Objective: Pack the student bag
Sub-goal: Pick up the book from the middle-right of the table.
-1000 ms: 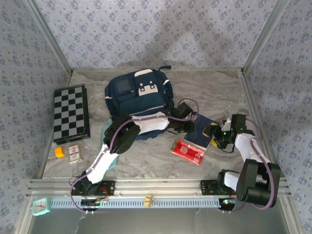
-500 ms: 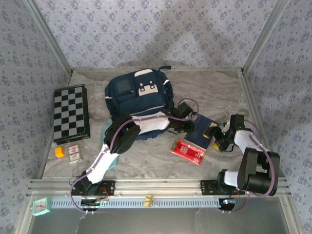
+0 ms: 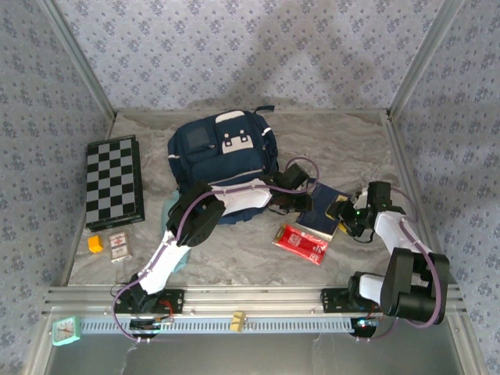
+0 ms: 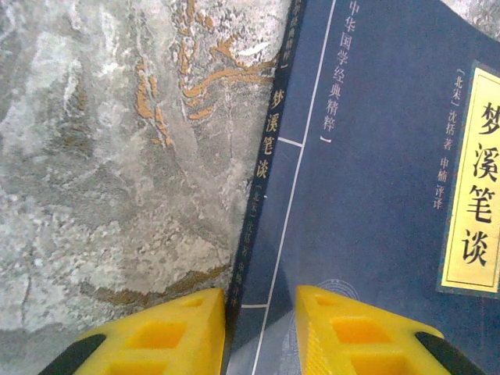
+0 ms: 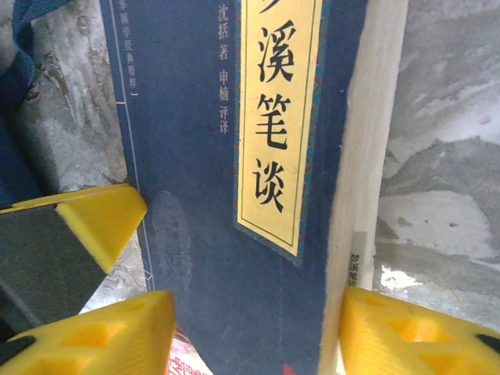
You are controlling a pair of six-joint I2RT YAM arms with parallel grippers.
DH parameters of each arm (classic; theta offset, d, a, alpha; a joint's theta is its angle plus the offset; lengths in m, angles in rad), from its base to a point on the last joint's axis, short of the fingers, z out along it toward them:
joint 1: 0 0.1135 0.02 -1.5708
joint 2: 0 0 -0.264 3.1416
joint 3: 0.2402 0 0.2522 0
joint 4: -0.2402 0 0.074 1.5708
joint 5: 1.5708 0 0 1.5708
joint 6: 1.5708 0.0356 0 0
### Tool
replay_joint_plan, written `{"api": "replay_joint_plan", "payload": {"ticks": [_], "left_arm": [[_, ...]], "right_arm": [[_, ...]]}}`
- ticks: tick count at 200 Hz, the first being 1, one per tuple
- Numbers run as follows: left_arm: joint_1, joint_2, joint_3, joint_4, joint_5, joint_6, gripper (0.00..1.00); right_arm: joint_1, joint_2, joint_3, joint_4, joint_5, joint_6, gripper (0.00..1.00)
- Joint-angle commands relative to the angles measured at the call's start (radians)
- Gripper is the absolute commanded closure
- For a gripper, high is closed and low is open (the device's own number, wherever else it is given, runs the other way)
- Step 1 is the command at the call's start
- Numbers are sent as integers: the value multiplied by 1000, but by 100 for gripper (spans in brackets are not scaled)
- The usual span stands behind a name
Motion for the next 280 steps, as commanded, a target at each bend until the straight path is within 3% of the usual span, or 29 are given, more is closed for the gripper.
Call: {"api": "replay_joint_plan", "payload": {"ticks": [1, 84, 123, 148, 173, 207, 280], "left_arm": [[-7, 35, 28, 2, 2, -3, 70], [-6, 21, 25, -2, 1, 8, 70], [-3, 4, 43, -24, -15, 25, 69], [23, -58, 16, 28, 56, -8, 63], [39, -171, -25, 25, 13, 34, 54], [83, -289, -102, 33, 36, 42, 44], [191, -544, -344, 236, 133, -17, 28]], "right_arm": [[5, -13, 3, 22, -74, -10, 51], [-12, -37, -13, 16, -70, 5, 76], [-21, -100, -4, 5, -62, 26, 93], [-44, -162, 17, -34, -67, 30, 99], [-59, -232, 56, -72, -65, 27, 100], [-74, -295, 153, -120, -109, 21, 100], [-50, -334, 244, 3, -288, 106, 100]]}}
